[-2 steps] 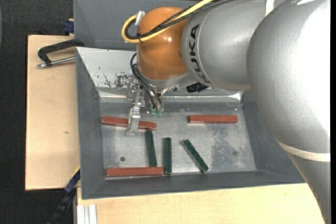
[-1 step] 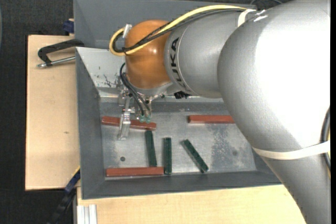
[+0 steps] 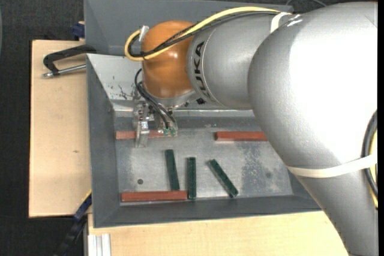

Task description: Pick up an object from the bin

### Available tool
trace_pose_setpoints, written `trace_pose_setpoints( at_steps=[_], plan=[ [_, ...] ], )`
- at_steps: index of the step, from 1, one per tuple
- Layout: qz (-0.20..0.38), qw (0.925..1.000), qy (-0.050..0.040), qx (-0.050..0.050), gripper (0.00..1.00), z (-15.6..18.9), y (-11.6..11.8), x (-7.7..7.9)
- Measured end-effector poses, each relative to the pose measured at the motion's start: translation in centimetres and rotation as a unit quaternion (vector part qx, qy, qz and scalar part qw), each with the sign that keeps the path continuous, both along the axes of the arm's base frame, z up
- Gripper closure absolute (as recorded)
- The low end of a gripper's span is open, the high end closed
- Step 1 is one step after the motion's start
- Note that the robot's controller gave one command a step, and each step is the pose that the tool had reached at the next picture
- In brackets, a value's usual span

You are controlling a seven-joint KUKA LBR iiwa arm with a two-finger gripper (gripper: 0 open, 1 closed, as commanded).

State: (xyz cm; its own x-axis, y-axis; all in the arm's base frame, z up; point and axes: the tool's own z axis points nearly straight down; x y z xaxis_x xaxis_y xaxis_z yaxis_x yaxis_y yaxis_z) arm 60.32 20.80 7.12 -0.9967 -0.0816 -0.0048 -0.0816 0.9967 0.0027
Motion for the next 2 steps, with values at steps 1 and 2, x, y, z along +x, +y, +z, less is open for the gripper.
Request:
trace_pose_setpoints(
  at_steps=[1,2],
  plan=[
    [0.000,1.0000,0.0001,0.000,1.00,0.0,0.0,0.0],
    [0.007,1.0000,-0.0015,0.000,1.00,17.5,-2.0,-2.5]
  ],
)
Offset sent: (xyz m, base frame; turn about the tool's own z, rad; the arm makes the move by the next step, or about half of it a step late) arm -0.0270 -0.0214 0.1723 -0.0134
